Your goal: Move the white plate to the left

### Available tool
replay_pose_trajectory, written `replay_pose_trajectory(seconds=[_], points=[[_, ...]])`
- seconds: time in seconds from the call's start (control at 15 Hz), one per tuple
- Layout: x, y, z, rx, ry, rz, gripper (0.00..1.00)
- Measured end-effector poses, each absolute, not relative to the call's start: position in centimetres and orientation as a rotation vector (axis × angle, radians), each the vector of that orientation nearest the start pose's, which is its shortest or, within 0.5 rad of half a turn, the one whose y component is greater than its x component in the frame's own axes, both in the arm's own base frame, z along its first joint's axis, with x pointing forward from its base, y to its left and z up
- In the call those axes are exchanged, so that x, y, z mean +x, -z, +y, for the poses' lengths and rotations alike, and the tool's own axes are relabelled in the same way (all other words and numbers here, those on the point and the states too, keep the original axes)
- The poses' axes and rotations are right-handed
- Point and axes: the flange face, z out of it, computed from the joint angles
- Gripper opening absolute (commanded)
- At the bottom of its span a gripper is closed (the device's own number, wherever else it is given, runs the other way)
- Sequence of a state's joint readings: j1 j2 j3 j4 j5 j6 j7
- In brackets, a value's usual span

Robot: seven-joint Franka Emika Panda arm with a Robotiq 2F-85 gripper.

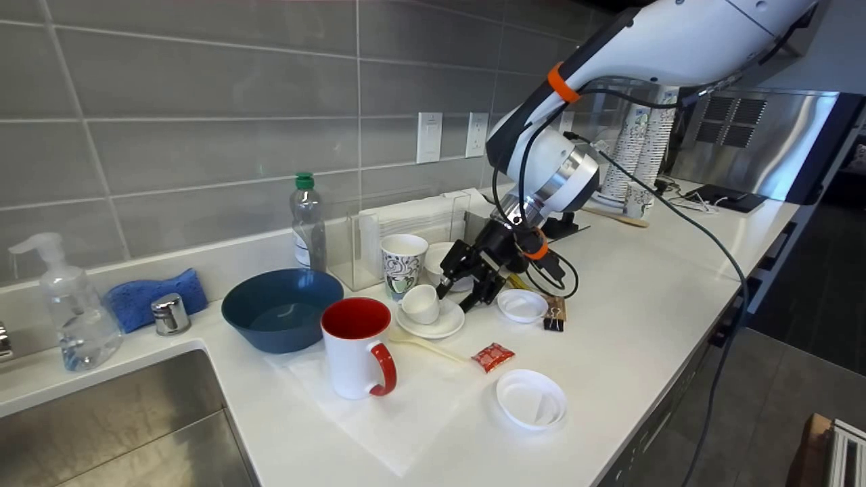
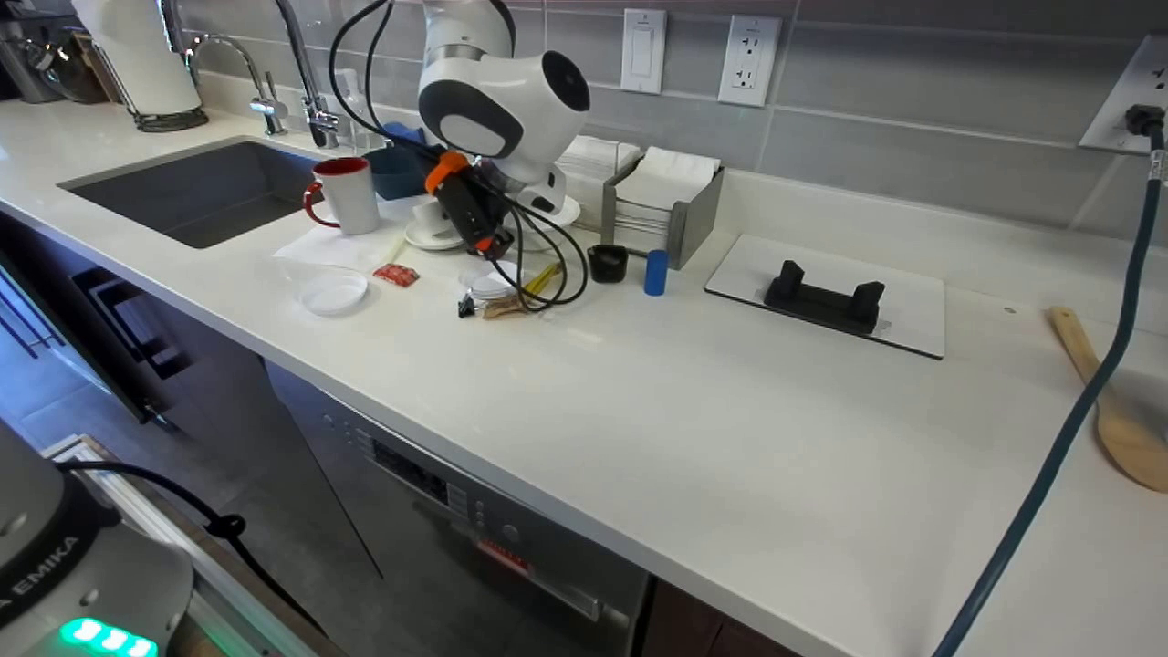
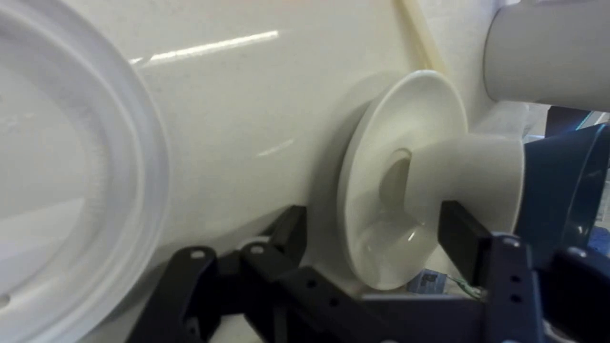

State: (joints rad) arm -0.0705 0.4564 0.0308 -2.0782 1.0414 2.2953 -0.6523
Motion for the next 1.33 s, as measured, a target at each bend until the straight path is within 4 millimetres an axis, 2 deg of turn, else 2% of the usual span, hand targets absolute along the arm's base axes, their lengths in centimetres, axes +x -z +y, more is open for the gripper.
replay_pose_trajectory(seconds=[0.27, 0.73, 1.33], points=[[57.0, -19.8, -0.2, -2.407, 0.038, 0.259, 1.00], [56.7, -19.8, -1.3, -2.407, 0.038, 0.301, 1.00], [56.6, -19.9, -1.8, -2.407, 0.038, 0.317, 1.00]])
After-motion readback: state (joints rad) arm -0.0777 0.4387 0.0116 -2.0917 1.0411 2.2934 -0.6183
